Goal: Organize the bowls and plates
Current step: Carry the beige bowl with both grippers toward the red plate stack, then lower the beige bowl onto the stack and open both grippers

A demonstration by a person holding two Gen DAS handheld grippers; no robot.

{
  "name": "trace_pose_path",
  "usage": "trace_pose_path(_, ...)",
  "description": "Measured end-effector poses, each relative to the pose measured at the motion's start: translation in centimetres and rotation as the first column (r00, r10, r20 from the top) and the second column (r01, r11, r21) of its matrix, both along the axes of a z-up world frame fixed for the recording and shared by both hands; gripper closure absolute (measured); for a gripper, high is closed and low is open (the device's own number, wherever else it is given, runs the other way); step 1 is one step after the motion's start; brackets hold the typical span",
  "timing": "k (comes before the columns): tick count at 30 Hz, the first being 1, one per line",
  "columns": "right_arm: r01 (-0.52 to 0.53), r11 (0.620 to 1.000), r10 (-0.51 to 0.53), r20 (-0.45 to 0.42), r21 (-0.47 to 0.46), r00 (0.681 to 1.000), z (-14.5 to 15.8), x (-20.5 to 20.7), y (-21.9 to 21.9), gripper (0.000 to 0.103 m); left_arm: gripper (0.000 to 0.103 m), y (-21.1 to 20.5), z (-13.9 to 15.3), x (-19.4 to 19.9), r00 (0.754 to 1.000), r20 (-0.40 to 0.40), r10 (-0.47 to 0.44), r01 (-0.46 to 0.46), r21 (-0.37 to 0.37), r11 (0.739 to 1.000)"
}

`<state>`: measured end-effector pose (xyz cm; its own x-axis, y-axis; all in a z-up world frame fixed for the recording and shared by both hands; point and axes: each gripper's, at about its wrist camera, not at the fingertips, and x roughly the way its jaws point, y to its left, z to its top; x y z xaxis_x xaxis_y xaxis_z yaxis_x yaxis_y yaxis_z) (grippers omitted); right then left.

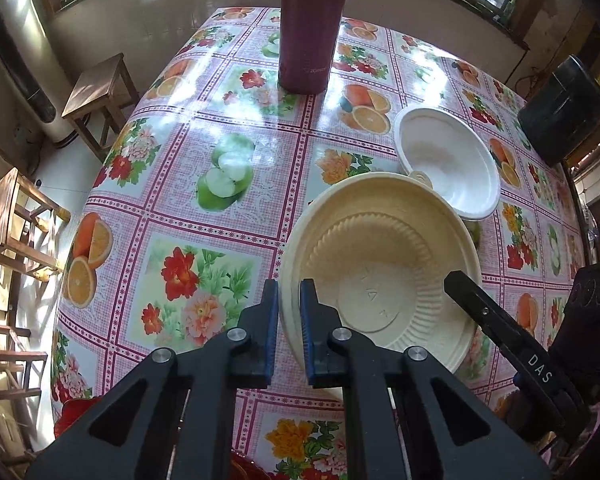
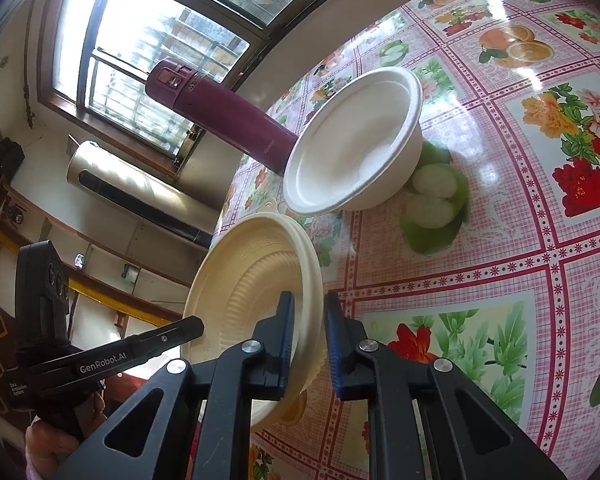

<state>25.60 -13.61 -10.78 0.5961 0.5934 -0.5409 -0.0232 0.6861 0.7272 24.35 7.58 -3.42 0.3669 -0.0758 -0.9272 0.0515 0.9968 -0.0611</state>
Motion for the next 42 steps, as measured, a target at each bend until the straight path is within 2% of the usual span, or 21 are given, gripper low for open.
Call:
trace_pose_path(9, -0.094, 0.995, 0.090, 0.096, 0.036, 0.991, 4.3, -2.8, 3.3, 0.088, 0.094, 4.1, 4.6, -5.0, 0.995, 0.096, 0.015, -0.019, 0.036, 0.999)
trace_pose_path(16, -0.229, 0.973, 0.224, 0.183, 0.007, 0.957, 8.2, -6.3, 8.3, 0.087, 0.093, 8.8, 7.1, -10.8, 0.986, 0.155, 0.066, -0.074, 0.049, 0.996)
trace_pose_path(20, -0.298, 0.954, 0.300, 0.204, -0.041, 0.932, 9.1, -8.2, 11.3, 0.085, 0.092, 10.6, 6.9, -13.6, 0.981, 0.167, 0.099, -0.111, 0.064, 0.992)
trace_pose_path(28, -0.371, 0.910, 0.406, 0.215, -0.186, 0.888, 8.3, -11.5, 15.9, 0.085, 0.092, 13.1, 4.7, -17.1, 0.977, 0.150, 0.153, -0.164, 0.069, 0.984)
trace_pose_path(35, -0.376, 0.859, 0.467, 0.231, -0.347, 0.854, 7.3, -13.5, 18.7, 0.084, 0.090, 14.8, 1.4, -18.5, 0.980, 0.078, 0.183, -0.184, 0.010, 0.983)
trace_pose_path(40, -0.369, 0.826, 0.499, 0.249, -0.425, 0.830, 6.6, -14.8, 20.1, 0.084, 0.090, 15.2, 0.7, -19.4, 0.976, 0.090, 0.201, -0.202, 0.003, 0.979)
trace_pose_path(42, -0.360, 0.819, 0.504, 0.257, -0.447, 0.825, 6.5, -15.1, 20.3, 0.084, 0.090, 15.1, 0.9, -19.8, 0.973, 0.122, 0.198, -0.204, 0.037, 0.978)
